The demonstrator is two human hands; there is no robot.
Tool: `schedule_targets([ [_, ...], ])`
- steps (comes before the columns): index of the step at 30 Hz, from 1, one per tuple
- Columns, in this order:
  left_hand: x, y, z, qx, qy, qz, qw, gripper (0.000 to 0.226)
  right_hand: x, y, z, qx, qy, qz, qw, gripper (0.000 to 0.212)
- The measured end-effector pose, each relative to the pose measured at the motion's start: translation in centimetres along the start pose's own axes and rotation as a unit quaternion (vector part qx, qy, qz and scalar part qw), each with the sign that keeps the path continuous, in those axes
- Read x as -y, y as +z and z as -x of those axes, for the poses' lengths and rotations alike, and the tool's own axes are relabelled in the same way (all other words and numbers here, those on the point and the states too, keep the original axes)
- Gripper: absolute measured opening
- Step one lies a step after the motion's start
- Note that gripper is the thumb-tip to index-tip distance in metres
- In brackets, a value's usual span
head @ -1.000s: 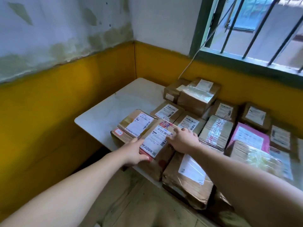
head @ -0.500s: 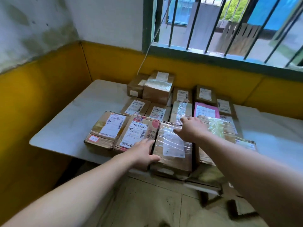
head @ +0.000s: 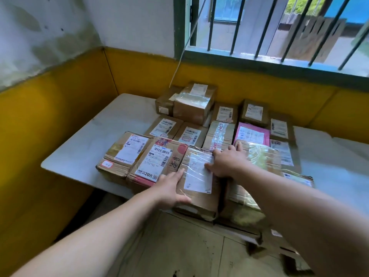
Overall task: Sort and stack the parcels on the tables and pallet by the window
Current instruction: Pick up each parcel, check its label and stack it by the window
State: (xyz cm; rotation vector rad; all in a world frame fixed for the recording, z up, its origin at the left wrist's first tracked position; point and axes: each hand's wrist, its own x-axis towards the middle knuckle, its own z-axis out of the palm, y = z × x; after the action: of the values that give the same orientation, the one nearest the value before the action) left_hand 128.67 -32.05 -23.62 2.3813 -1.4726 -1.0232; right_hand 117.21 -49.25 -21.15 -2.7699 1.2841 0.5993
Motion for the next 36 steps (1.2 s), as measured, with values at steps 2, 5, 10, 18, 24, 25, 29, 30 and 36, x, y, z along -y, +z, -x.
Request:
schedule_targets([
  [2, 0.1, 0.1, 0.2, 0.008, 0.011, -0.025, 1.000, 0.113, 0.0, 0.1, -0.1, -0.011, -0.001, -0.025, 1.000, 0.072],
  [5, 0.2, 0.4, 0.5, -0.018, 0.021, -0.024, 0.999, 0.112, -0.2, -0.1, 0.3, -0.035, 0.001, -0.060, 0.998, 0.067],
  [10, 0.0, 0.0, 1.5, -0.066, 0.046, 0.042, 0.996, 0.107, -0.8, -1.1, 0.5, -0.077, 0.027, -0.184, 0.980, 0.065],
  [18, -1.2, -4.4, 4.7, -0.116, 0.131, 0.112, 0.978, 0.092, -0.1, -4.3, 3.3, -0.168, 0.081, -0.485, 0.854, 0.069],
  [24, -1.1, -8.7, 7.5, -0.147, 0.192, 0.166, 0.956, 0.094, 1.3, -6.1, 7.9, -0.232, 0.092, -0.613, 0.750, 0.072],
  [25, -1.1, -9.1, 8.0, -0.142, 0.207, 0.169, 0.953, 0.093, 1.5, -6.2, 8.6, -0.227, 0.082, -0.631, 0.737, 0.070],
  [29, -2.7, -9.0, 9.8, -0.132, 0.265, 0.187, 0.937, 0.077, 1.8, -5.6, 11.6, -0.226, 0.089, -0.675, 0.697, 0.069],
  [30, -3.4, -8.6, 10.1, -0.139, 0.275, 0.187, 0.933, 0.071, 1.7, -5.2, 12.5, -0.244, 0.102, -0.662, 0.701, 0.069],
  [36, -8.9, -4.7, 11.7, -0.109, 0.318, 0.215, 0.917, 0.069, -1.8, -2.8, 19.1, -0.316, 0.152, -0.631, 0.692, 0.070],
])
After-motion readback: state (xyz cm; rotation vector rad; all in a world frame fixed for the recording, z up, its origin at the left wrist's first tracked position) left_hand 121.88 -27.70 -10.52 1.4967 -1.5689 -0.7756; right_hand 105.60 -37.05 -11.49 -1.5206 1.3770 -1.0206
